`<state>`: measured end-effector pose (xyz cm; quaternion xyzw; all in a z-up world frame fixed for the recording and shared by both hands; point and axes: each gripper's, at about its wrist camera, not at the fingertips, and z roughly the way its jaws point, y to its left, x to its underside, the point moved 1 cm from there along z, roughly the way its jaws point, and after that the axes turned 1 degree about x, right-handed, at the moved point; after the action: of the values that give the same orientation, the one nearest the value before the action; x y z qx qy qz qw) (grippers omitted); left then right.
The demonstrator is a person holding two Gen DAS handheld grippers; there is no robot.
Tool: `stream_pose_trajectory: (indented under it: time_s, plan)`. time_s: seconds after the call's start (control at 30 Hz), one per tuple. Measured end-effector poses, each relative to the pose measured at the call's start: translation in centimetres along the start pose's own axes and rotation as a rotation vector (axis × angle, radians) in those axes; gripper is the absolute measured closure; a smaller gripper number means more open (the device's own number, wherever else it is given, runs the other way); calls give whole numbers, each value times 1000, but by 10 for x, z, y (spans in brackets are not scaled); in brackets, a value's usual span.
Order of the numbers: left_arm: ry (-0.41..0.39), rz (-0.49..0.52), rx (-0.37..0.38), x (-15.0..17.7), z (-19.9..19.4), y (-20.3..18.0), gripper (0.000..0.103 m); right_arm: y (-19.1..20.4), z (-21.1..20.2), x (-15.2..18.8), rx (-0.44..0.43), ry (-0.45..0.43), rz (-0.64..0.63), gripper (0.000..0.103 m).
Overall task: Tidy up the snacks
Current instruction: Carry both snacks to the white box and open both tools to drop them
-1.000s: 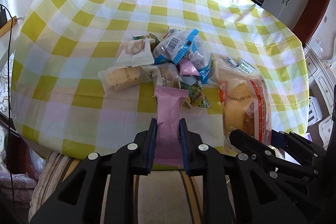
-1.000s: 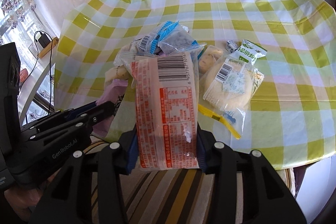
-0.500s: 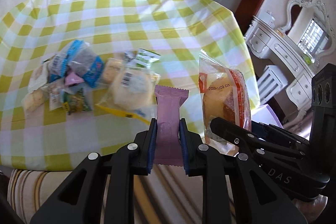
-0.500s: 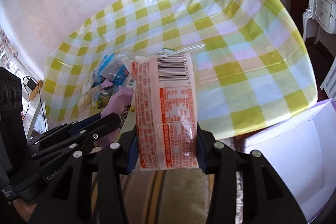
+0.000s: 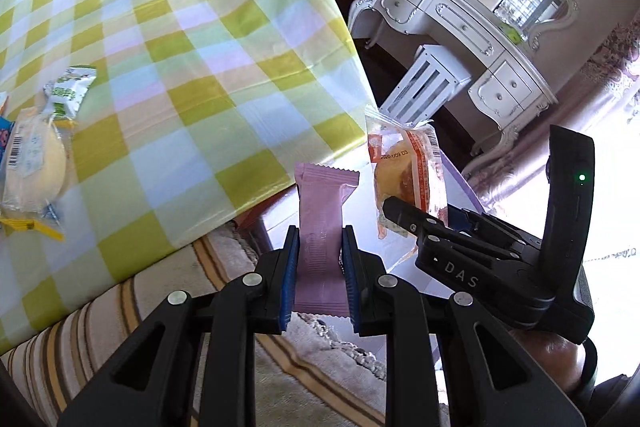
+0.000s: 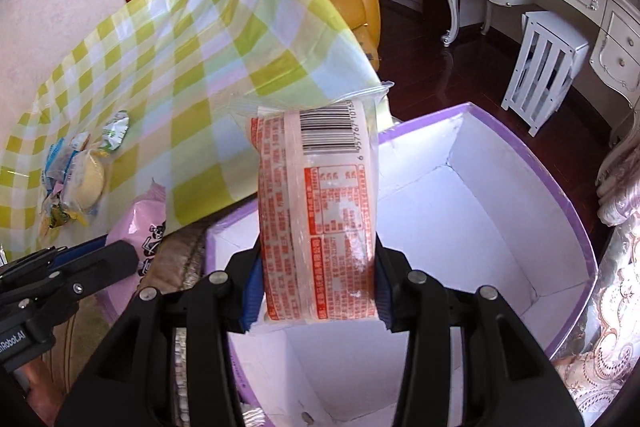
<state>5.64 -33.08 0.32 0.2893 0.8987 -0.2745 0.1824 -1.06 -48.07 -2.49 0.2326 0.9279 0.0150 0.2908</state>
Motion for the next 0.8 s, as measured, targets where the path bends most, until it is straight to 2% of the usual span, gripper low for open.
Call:
stream_pose_trajectory:
  time_s: [0.13, 0.17, 0.2, 0.23, 0.27, 0.3, 0.4, 0.43, 0.53, 0.67, 0.8]
  plan:
    - [38, 8, 27, -2, 13, -9, 79, -19, 5, 4, 46, 21, 42, 56]
    - [45, 8, 27, -2, 16, -9, 73, -22, 5, 3, 58, 18, 49, 55]
    - [46, 6, 26, -3, 16, -10, 67, -24, 4, 2, 63, 11, 56, 49]
    - [42, 5, 24, -3, 15, -10, 56, -26, 2, 1, 69, 2, 61, 38]
    - [35, 1, 19, -4, 14, -9, 47, -26, 0, 0, 78, -6, 60, 33]
    - [27, -2, 15, -4, 12, -9, 43, -25, -1, -2, 90, -12, 52, 27]
    - [14, -11, 3, -5, 9, -7, 37, -22, -3, -5, 106, -19, 46, 26]
    - [9, -11, -9, -5, 7, -6, 32, -20, -3, -6, 119, -20, 44, 25]
    - [-18, -2, -42, -6, 1, -6, 22, -12, -4, -9, 216, -32, 12, 23]
    - [-75, 17, -175, -9, -11, -3, 16, -1, -9, -14, 348, -95, -31, 20]
    - [-173, -5, -281, -12, -32, 9, 15, 14, -17, -20, 361, -140, -76, 17]
